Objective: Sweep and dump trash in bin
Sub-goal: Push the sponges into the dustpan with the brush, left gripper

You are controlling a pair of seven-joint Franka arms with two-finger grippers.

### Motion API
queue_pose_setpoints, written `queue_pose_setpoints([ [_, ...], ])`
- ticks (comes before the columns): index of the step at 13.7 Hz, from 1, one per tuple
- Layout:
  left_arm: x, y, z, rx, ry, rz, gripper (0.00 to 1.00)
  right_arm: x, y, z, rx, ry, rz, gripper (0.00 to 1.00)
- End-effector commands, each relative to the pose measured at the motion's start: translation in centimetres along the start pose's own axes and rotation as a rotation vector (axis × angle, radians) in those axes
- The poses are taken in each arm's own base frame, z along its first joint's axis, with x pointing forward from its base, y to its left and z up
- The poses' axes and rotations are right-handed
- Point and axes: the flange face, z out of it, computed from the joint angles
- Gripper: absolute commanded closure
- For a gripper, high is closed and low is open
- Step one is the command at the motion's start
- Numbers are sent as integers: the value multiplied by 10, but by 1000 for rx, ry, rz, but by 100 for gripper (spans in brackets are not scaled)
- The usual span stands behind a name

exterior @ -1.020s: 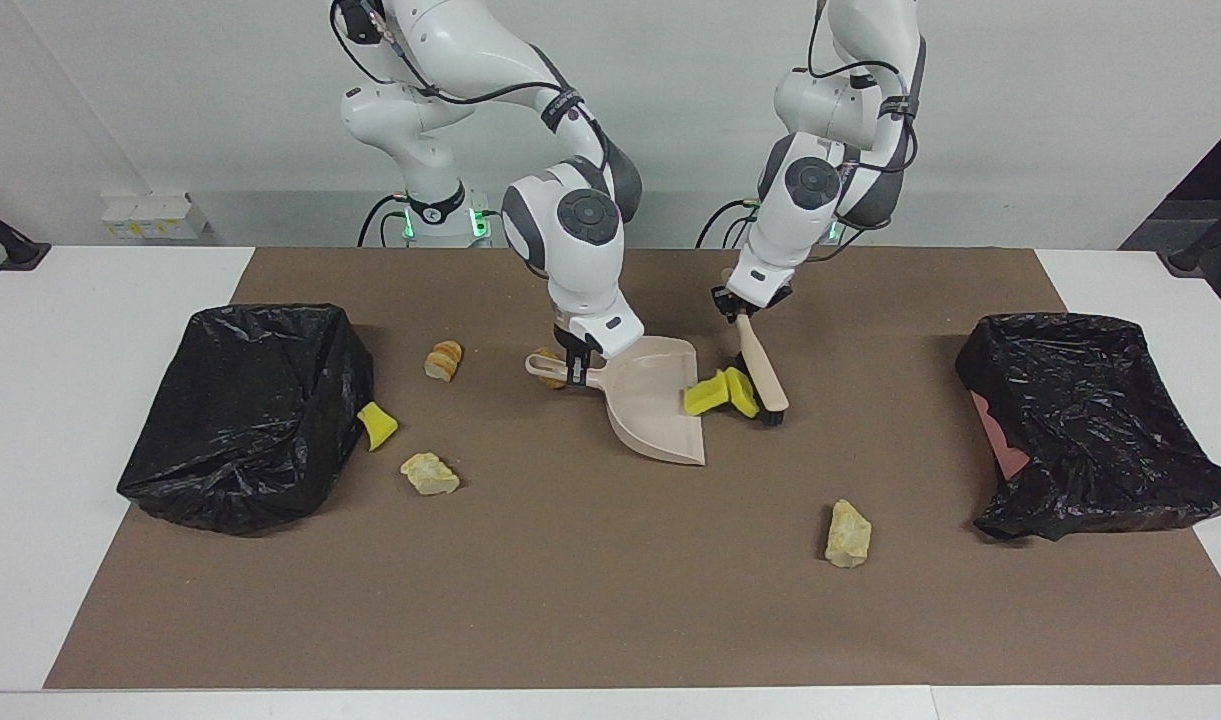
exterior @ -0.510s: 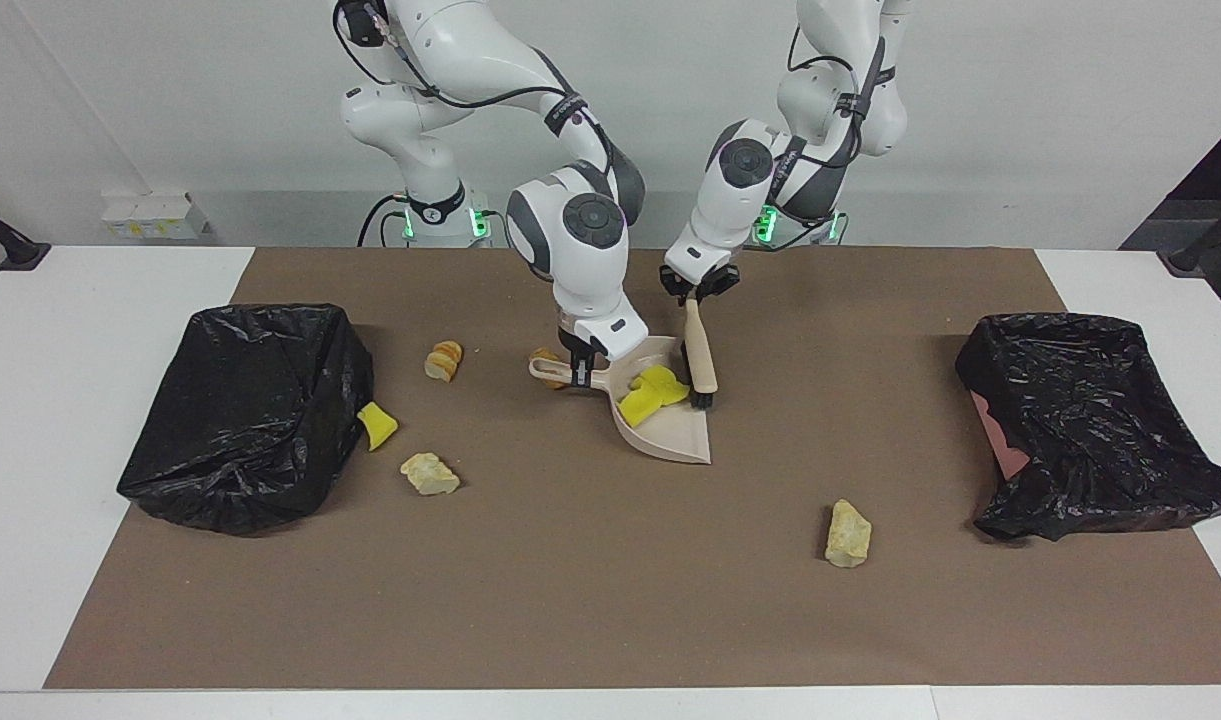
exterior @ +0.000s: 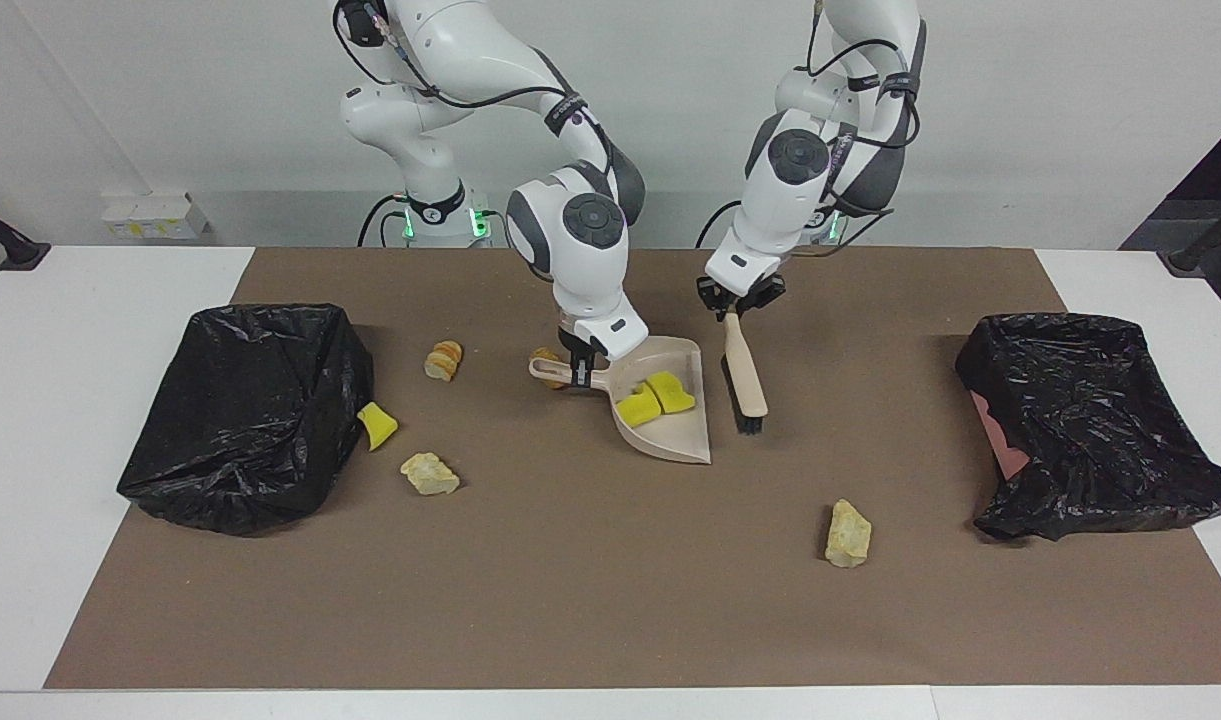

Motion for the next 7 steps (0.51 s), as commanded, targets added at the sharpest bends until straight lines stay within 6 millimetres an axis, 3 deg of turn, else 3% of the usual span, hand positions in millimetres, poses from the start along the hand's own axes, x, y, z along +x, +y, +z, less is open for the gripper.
queue_pose_setpoints([
  [1, 19, 8, -8, 65, 36, 70, 100, -4, 3, 3, -7, 4, -10, 100],
  [2, 26, 9, -12, 72, 40, 104, 100, -2, 1, 3, -5, 4, -9, 100],
  [3, 44, -9, -17, 82, 51, 109, 100, -2, 1, 4, -3, 1, -10, 100],
  [4, 67, -43, -17, 90, 53, 110, 100, -1, 1, 4, -3, 1, -11, 100],
  [7, 121, -103, -30, 125, 78, 212, 100, -2, 0, 4, -1, 0, -11, 100],
])
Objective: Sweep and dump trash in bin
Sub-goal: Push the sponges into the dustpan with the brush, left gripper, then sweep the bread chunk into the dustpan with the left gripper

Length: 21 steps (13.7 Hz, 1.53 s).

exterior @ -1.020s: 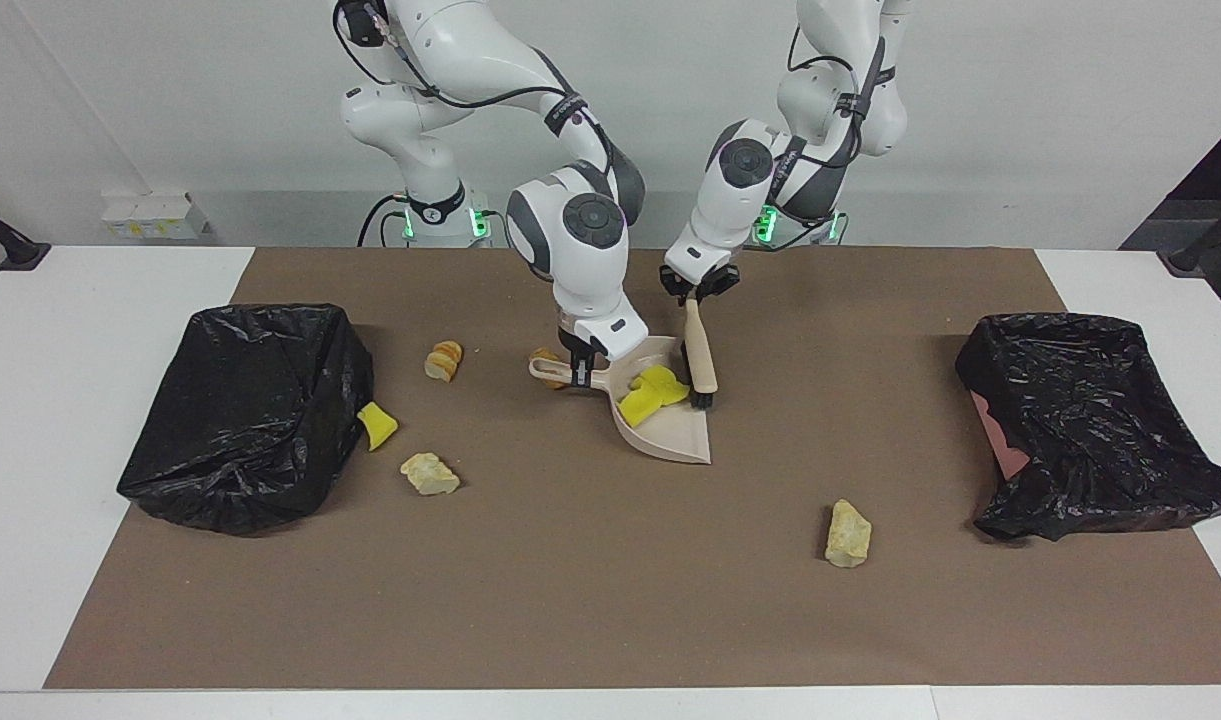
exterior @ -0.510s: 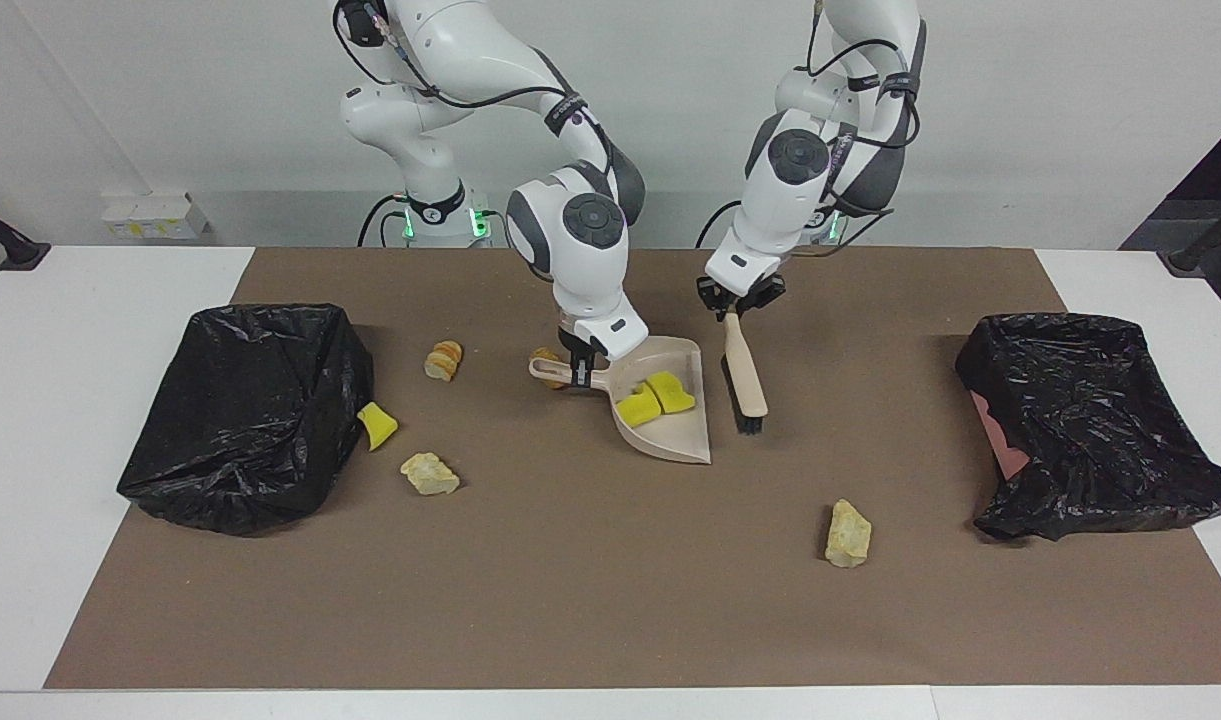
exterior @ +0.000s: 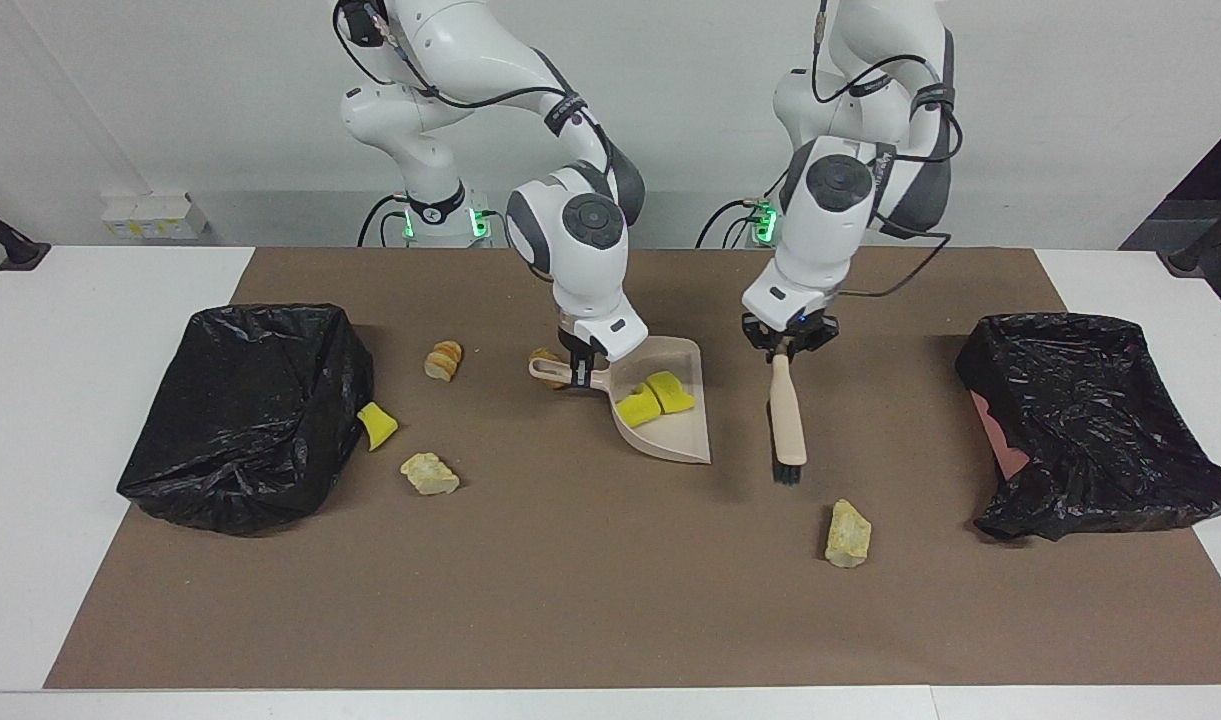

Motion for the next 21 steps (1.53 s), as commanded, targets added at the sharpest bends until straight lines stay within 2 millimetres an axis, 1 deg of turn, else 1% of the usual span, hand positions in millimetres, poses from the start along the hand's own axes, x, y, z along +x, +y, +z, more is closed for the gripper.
queue_pose_setpoints([
  [1, 46, -48, 1, 74, 3, 43, 100, -1, -1, 3, -1, 0, -13, 100],
  [2, 60, -60, 3, 93, 9, 35, 100, -1, 0, 4, 1, 0, -13, 100],
  [3, 73, -81, 7, 102, 11, 56, 100, -1, 0, 4, 0, -1, -10, 100],
  [4, 82, -94, 11, 115, 11, 116, 100, -1, 0, 4, 0, -1, -10, 100],
  [5, 91, -104, 10, 142, 17, 163, 100, -1, 0, 4, 0, -1, -10, 100],
  [7, 103, -130, 24, 173, 2, 204, 100, -1, -1, 3, 3, -2, -5, 100],
  [9, 108, -134, 41, 176, -13, 260, 100, 0, -1, 3, 1, -2, -4, 100],
  [10, 110, -134, 45, 198, -14, 289, 100, 0, -1, 3, 1, -2, -4, 100],
  [11, 112, -126, 58, 219, -21, 324, 100, 0, -2, 4, 3, -2, -2, 100],
  [12, 110, -117, 71, 216, -20, 352, 100, 1, -2, 4, 2, -1, -3, 100],
  [13, 103, -105, 80, 210, -25, 423, 100, 1, -2, 4, 2, -1, -3, 100],
  [15, 103, -92, 81, 205, -28, 580, 100, 1, -2, 3, 0, -1, -4, 100],
  [16, 98, -84, 80, 200, -41, 596, 100, 0, -1, 3, -2, 0, -3, 100],
  [17, 90, -77, 82, 192, -64, 607, 100, 1, -2, 3, -1, 1, -3, 100],
  [20, 63, -41, 87, 170, -142, 657, 100, -1, -2, 5, 0, -1, -4, 100],
  [21, 50, -32, 88, 156, -173, 664, 100, -1, -3, 7, 0, -1, -5, 100],
])
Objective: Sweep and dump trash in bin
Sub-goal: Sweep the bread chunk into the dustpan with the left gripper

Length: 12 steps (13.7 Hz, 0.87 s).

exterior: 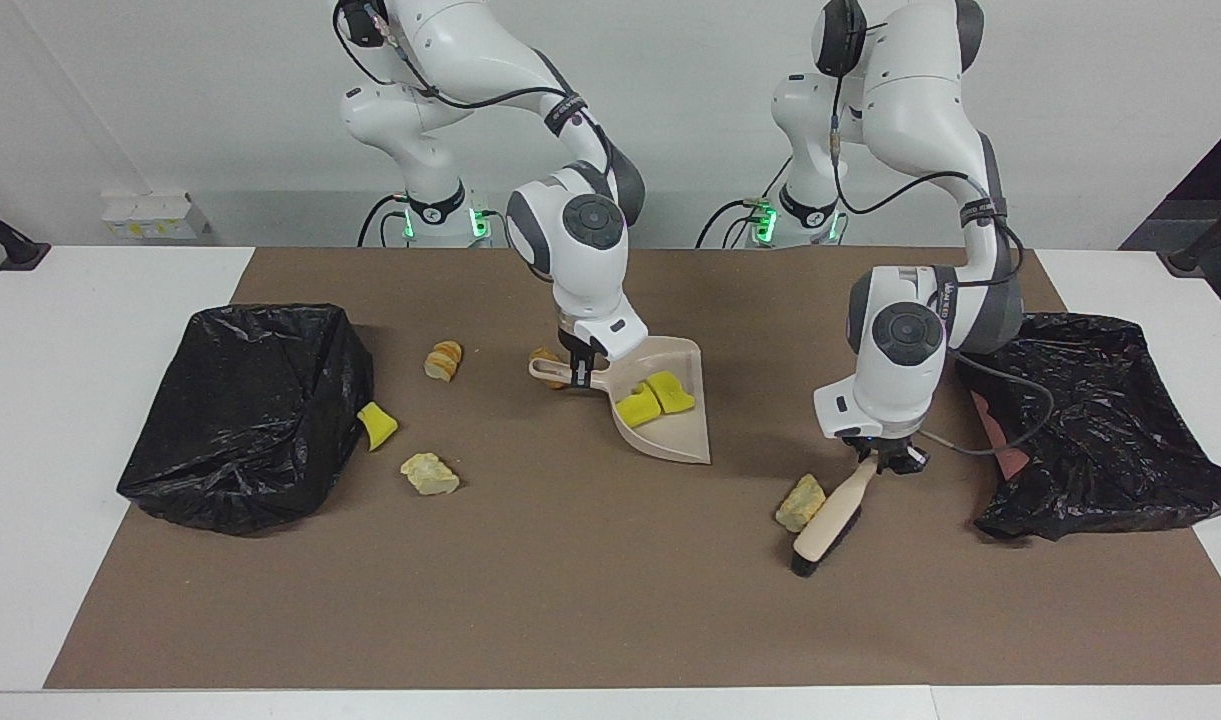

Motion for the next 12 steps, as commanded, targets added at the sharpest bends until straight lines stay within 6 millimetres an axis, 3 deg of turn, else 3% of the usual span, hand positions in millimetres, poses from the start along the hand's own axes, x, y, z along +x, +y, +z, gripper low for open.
queue_pose_setpoints([
  [1, -23, 51, -3, -55, -60, 39, 100, -1, -2, 5, -1, 1, -3, 100],
  [4, -32, 127, -2, -91, -91, 6, 100, -1, -2, 6, 0, 0, -4, 100],
  [7, -21, 186, -12, -107, -84, -24, 100, -2, -2, 6, 0, 0, -2, 100],
  [10, -10, 227, -27, -146, -57, -18, 100, -1, -3, 5, 1, -1, -2, 100],
  [12, -12, 234, -48, -156, -22, -48, 100, -2, -3, 5, 6, -4, -2, 100],
])
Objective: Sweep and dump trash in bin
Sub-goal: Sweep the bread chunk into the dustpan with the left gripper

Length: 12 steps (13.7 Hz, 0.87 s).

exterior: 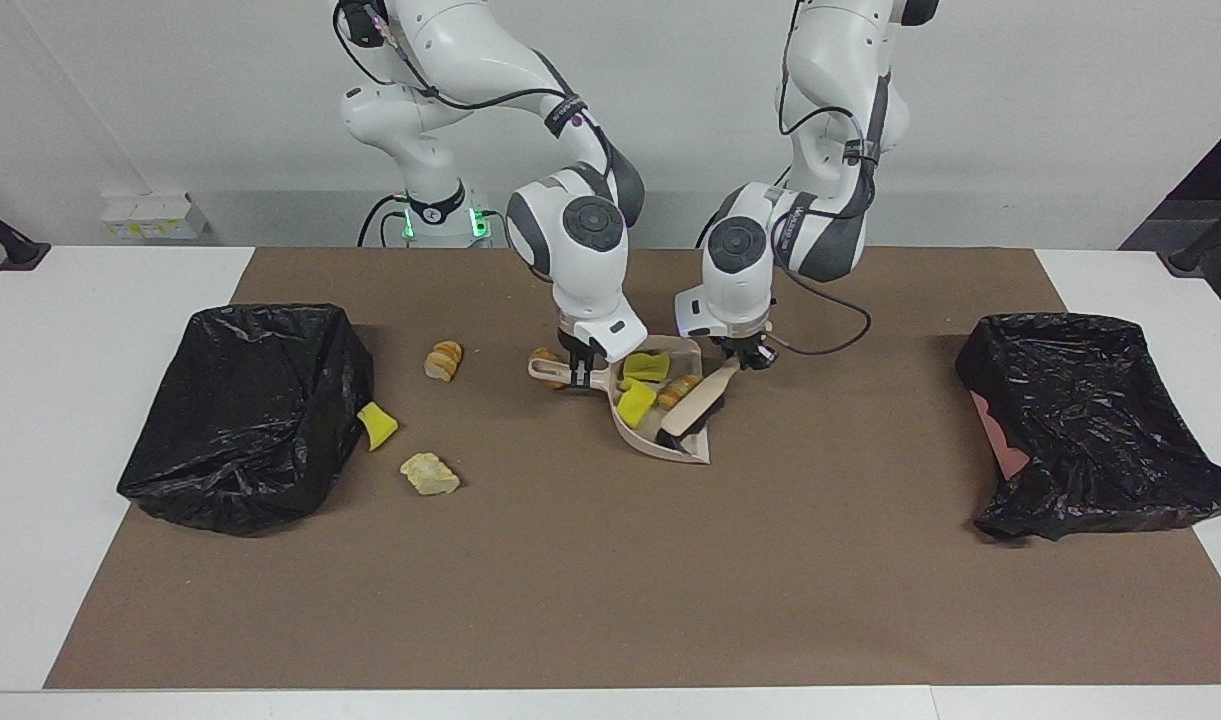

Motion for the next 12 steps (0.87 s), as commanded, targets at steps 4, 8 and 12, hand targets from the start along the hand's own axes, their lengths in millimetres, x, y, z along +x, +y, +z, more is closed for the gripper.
queue_pose_setpoints([
  [4, -22, -14, -36, -90, 18, -119, 100, -4, -1, 0, -2, 1, 3, 100],
  [8, -26, -18, -38, -96, 4, -273, 100, -12, 3, -7, -8, 8, 2, 100],
  [12, -23, -9, -40, -93, 2, -509, 100, -25, 15, -21, -28, 29, -17, 100],
])
